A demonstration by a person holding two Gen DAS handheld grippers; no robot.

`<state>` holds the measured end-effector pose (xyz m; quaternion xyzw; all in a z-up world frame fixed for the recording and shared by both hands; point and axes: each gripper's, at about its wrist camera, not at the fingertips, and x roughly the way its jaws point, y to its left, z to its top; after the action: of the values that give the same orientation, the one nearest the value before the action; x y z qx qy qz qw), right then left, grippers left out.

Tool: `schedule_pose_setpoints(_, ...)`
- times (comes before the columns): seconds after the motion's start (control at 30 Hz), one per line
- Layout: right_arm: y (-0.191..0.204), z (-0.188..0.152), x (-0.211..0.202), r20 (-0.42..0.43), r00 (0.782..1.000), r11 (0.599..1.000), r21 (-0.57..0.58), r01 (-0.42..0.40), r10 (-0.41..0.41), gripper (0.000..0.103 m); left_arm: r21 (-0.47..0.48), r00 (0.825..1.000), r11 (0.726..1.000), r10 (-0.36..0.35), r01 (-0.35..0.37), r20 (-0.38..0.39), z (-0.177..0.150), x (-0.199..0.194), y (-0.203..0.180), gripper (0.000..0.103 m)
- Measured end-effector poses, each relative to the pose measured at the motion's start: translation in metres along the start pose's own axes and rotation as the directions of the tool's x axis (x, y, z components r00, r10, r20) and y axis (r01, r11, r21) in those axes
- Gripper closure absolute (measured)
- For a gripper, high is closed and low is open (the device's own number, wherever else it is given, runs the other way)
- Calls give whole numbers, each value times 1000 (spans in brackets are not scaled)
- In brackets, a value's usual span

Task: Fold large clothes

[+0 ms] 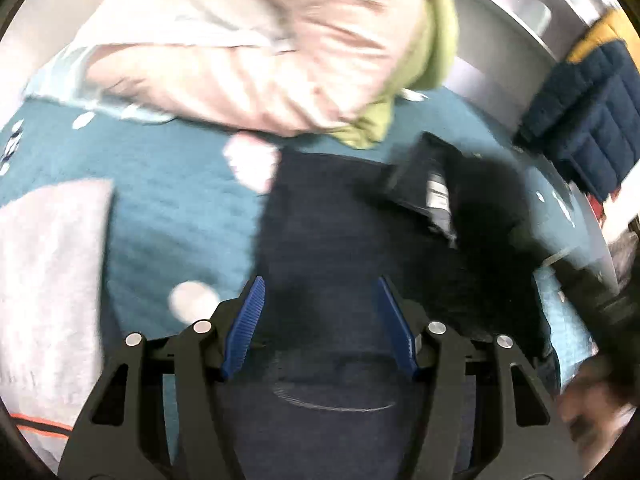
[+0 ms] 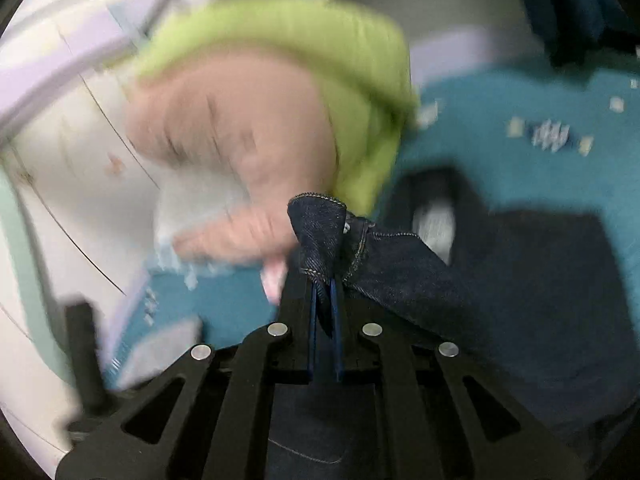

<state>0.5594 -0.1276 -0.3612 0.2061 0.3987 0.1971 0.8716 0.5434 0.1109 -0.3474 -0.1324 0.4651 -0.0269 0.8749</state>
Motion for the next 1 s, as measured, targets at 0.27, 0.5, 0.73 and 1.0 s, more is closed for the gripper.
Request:
schedule_pose_setpoints(0.27, -9, -45, 50, -152, 978, 989, 19, 149, -144, 90, -35, 1000, 999, 2, -3, -17, -9, -8, 30, 44)
schedule_pose_setpoints(0.5, -1, -38, 12, -119, 987, 994, 21, 109, -106, 8, -81, 1000, 997, -14, 13, 0, -1, -12, 20, 37)
schedule_pose_setpoints(0.73, -20, -27, -33, -37, 991, 991, 19, 131, -131, 9, -63, 999, 997, -45, 43, -17, 2, -8, -10, 35)
schedule_pose_setpoints(1.0, -124, -17, -67, -104, 957, 939, 190, 287, -271, 79, 52, 974, 984, -160, 170, -162, -8, 55, -79, 35)
